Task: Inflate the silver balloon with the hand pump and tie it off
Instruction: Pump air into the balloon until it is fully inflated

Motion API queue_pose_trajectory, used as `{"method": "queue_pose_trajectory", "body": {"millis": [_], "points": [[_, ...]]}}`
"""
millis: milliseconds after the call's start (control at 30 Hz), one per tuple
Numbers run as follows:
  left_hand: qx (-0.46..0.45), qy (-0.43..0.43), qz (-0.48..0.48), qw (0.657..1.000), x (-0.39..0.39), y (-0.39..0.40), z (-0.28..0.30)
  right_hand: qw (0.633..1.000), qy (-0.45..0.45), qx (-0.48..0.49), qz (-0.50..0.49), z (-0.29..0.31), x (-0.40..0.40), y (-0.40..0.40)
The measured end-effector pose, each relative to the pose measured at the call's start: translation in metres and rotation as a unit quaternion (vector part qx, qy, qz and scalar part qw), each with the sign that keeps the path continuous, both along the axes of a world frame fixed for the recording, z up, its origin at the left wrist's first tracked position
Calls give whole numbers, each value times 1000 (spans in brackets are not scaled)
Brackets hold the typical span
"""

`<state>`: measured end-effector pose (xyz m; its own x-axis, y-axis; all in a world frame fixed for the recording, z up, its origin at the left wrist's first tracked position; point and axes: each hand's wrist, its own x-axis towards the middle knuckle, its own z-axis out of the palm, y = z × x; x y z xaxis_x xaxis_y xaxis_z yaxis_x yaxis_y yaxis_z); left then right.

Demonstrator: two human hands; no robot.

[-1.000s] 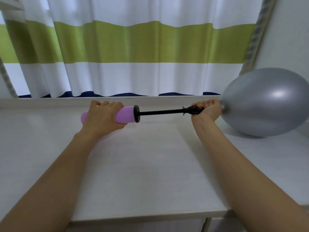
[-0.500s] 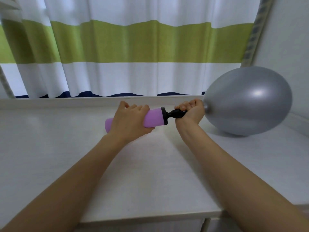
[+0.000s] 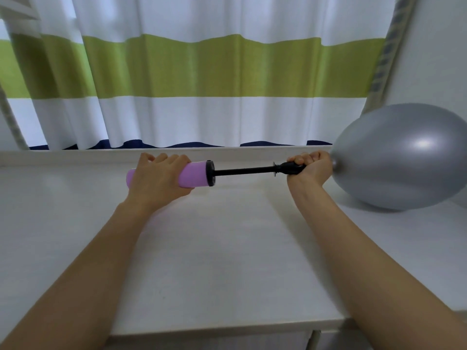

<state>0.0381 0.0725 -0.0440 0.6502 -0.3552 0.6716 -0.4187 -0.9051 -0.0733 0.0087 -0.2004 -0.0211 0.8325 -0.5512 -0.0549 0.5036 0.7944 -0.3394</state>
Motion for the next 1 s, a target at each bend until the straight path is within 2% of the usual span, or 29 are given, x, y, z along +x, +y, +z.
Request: {"method": "queue_pose_trajectory", "body": {"millis": [133,300,600,833,1000], "points": [[-3,8,-1,1000,0,-1,2,1000,-2,20,-14,-1,1,-8],[35,-23,-33,999,-10,-31,8,1000,-14,28,-3,-2,1,0],[38,-47,-55,997,-25,-70,2,999,-17,-18,39,-2,0,34],[42,-39,-61,996,-15,-57,0,998,-6,-37,40,0,0,23],[38,-23,-21,999,-4,-23,0,1000,-6,-13,23,-1,2,7]]}}
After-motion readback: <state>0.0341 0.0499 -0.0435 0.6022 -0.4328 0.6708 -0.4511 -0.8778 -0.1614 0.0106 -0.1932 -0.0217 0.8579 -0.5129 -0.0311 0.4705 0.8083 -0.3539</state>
